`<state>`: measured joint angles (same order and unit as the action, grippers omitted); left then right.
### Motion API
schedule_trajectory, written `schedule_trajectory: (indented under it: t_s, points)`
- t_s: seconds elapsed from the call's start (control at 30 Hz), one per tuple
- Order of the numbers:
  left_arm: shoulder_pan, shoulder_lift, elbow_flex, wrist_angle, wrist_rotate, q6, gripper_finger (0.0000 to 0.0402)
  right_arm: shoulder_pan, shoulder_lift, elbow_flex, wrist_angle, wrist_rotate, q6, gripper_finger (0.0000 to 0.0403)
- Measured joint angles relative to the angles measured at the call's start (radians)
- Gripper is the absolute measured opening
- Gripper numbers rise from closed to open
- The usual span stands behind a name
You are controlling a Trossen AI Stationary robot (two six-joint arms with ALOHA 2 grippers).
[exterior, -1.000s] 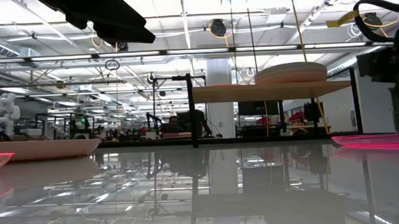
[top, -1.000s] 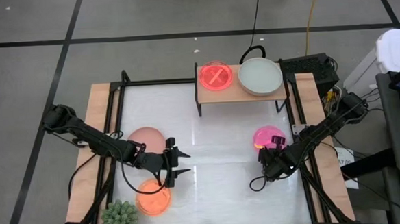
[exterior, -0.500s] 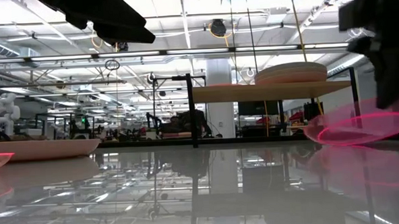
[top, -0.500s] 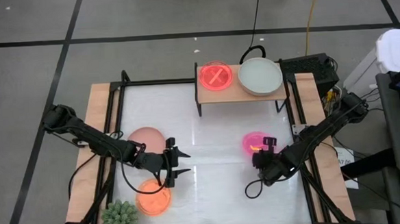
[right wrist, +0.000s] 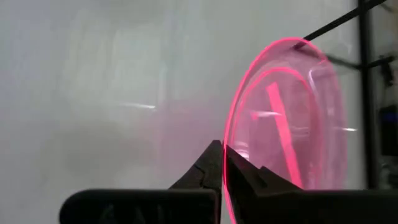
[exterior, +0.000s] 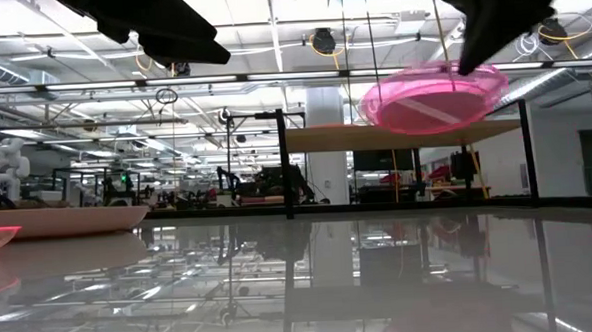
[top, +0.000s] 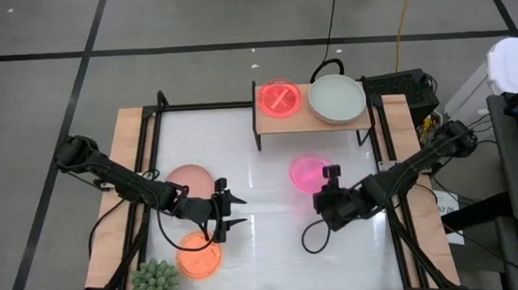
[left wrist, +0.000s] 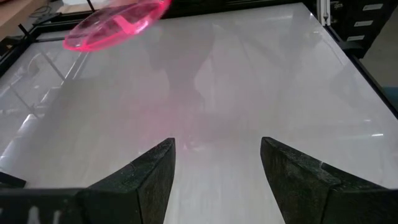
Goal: Place and stack plates onto a shelf
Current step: Stack the pink plate on top of the orange plate on the shelf
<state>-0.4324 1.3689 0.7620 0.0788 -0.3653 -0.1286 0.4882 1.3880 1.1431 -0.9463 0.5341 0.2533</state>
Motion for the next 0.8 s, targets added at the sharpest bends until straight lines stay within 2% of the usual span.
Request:
schedule_trajectory:
  t_s: [0.2,0.8]
  points:
    - [0.0,0.0,0.0,0.0,0.0,0.0,0.0241,-0.068,0.0,0.063,-0.011,0.043,-0.141,0.0]
    - [0.0,0.0,0.0,0.0,0.0,-0.006,0.0241,-0.287,0.0,0.23,-0.008,0.043,-0.509,0.0]
